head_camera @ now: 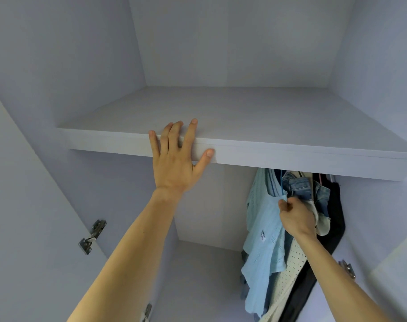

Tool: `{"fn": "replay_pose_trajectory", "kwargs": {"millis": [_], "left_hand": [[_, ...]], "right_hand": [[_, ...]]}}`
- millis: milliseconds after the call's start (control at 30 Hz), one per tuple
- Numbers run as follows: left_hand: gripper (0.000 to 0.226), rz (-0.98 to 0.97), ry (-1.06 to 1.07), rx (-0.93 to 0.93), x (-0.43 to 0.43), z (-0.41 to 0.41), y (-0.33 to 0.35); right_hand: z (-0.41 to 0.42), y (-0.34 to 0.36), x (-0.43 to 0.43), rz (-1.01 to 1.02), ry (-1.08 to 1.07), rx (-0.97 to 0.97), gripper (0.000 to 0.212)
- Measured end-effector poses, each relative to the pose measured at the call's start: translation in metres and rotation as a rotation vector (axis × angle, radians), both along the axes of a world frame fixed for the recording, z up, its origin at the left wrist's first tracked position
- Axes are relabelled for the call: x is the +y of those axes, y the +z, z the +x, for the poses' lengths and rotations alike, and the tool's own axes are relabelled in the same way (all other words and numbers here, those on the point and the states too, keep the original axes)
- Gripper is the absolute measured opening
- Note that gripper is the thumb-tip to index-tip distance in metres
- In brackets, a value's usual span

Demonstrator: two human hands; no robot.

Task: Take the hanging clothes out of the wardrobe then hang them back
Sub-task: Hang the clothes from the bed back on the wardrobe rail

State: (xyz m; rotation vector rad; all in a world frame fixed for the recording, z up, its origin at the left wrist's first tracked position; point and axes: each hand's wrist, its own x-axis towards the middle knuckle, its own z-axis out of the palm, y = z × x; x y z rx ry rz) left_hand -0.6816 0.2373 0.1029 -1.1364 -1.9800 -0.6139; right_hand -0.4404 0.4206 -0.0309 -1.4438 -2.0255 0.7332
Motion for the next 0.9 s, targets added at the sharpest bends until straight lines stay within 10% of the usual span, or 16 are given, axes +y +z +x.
{"fn": "replay_pose_trajectory", "kwargs": {"millis": [133,400,900], "left_hand": [[0.073,-0.048,-0.022,-0.099,-0.011,0.012,0.005],[0.075,-0.271,-0.109,-0.46,-0.14,0.047,-0.094],[0.065,-0.368,0.763,-1.193,-0.591,0.269,-0.249]], "right_hand": [[0.014,-0.002,-0.023,0.015,-0.017,0.015,0.008],[0.014,0.022,-0.132,-0.035,0.248,0.121,0.038],[0.007,-0.051,-0.503,0.049,1.491,-0.207,0.035]]}}
